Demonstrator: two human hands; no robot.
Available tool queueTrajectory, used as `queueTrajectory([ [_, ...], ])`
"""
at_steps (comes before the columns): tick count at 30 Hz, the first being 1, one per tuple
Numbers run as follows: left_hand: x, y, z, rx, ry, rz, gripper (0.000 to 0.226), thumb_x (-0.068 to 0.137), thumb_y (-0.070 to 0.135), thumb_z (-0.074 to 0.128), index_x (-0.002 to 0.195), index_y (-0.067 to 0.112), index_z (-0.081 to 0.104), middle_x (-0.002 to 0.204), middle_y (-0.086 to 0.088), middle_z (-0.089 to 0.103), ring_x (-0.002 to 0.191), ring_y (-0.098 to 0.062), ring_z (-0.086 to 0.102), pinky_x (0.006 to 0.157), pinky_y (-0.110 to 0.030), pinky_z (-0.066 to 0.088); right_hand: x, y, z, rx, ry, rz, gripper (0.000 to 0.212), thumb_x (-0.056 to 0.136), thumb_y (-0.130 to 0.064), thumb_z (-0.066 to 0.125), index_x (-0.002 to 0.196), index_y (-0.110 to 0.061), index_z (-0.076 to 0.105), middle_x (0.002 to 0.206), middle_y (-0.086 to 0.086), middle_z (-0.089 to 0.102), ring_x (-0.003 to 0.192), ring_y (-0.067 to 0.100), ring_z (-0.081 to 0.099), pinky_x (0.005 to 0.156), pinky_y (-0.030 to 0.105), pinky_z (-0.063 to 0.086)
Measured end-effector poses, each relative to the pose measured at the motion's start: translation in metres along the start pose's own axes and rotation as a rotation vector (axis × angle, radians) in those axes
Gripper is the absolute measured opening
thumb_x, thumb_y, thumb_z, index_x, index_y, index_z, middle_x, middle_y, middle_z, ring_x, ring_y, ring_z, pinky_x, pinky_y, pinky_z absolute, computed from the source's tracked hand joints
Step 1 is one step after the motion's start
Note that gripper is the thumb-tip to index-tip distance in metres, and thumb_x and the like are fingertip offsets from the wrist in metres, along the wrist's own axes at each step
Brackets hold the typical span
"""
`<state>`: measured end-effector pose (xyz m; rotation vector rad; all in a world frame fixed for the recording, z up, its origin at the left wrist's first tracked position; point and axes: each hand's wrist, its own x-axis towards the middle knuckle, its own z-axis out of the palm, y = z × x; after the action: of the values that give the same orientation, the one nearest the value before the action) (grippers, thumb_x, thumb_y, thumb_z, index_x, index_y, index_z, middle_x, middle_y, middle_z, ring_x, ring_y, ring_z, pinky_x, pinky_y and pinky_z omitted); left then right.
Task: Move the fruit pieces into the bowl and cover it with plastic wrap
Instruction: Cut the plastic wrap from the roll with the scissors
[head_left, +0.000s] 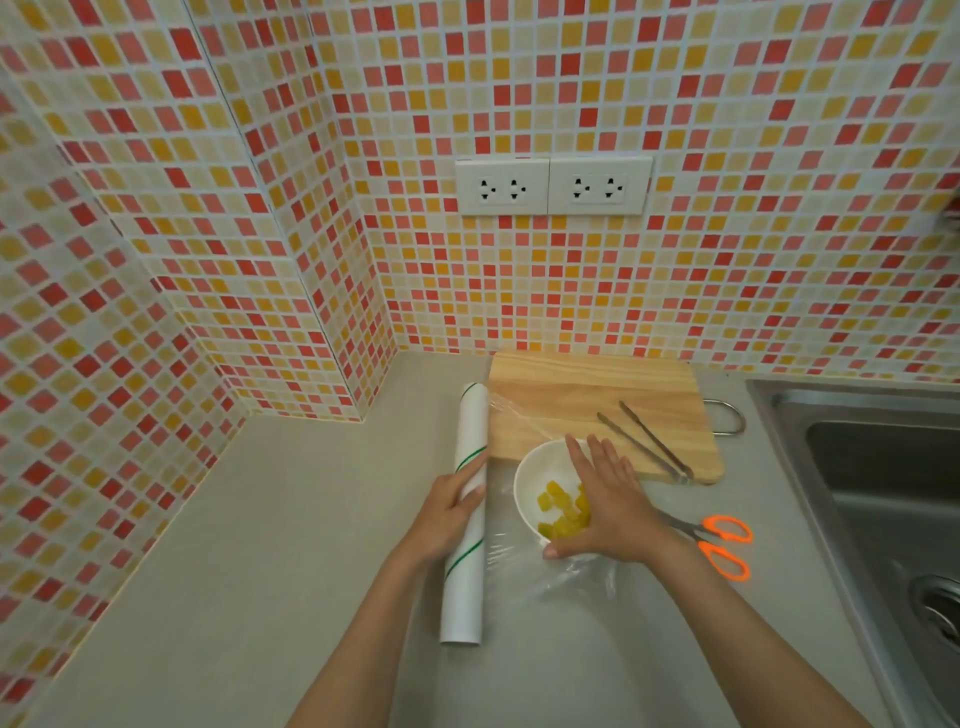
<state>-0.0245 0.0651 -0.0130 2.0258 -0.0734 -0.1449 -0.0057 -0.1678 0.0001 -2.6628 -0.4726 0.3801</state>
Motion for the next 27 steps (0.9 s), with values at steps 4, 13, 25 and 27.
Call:
queueTrajectory([
  [4,0.002,-0.004,0.005,0.029,0.002,-0.078,0.046,0.098,0.017,0.042,0.143,0.027,0.035,0.137,-0.013,0.044,0.133,-0.020,0.036,0.116,-0.030,0.022,-0.010,0.002,-0.012,0.211,0.092,-0.001,0.122,0.061,-0.065,0.071,0.148,-0.030,-0.007,0.157,0.000,-0.019,0.143,0.019,-0.024,0.116,0.040,-0.007],
  [13,0.000,-0.006,0.010,0.057,0.023,-0.027,0.047,0.099,0.015,0.038,0.145,0.023,0.029,0.144,-0.012,0.040,0.135,-0.023,0.034,0.116,-0.034,0.021,-0.048,0.093,-0.020,-0.151,0.197,0.664,0.030,0.084,-0.019,0.058,0.109,-0.004,0.054,0.116,0.021,0.052,0.109,0.040,0.049,0.088,0.042,0.045],
  [25,0.000,-0.006,0.014,0.022,0.043,-0.032,0.049,0.099,0.012,0.037,0.147,0.021,0.025,0.145,-0.015,0.039,0.138,-0.022,0.031,0.118,-0.035,0.020,-0.053,0.102,-0.023,-0.248,0.034,0.500,0.041,0.079,-0.044,0.058,0.112,-0.020,0.056,0.109,0.008,0.061,0.100,0.028,0.059,0.072,0.031,0.045],
  [27,0.000,-0.008,0.015,0.010,0.046,-0.034,0.049,0.100,0.013,0.037,0.147,0.022,0.026,0.146,-0.012,0.038,0.138,-0.022,0.030,0.118,-0.036,0.020,-0.053,0.099,-0.017,-0.195,0.048,0.487,0.044,0.075,-0.038,0.065,0.113,-0.017,0.056,0.106,0.010,0.057,0.100,0.029,0.057,0.072,0.031,0.043],
])
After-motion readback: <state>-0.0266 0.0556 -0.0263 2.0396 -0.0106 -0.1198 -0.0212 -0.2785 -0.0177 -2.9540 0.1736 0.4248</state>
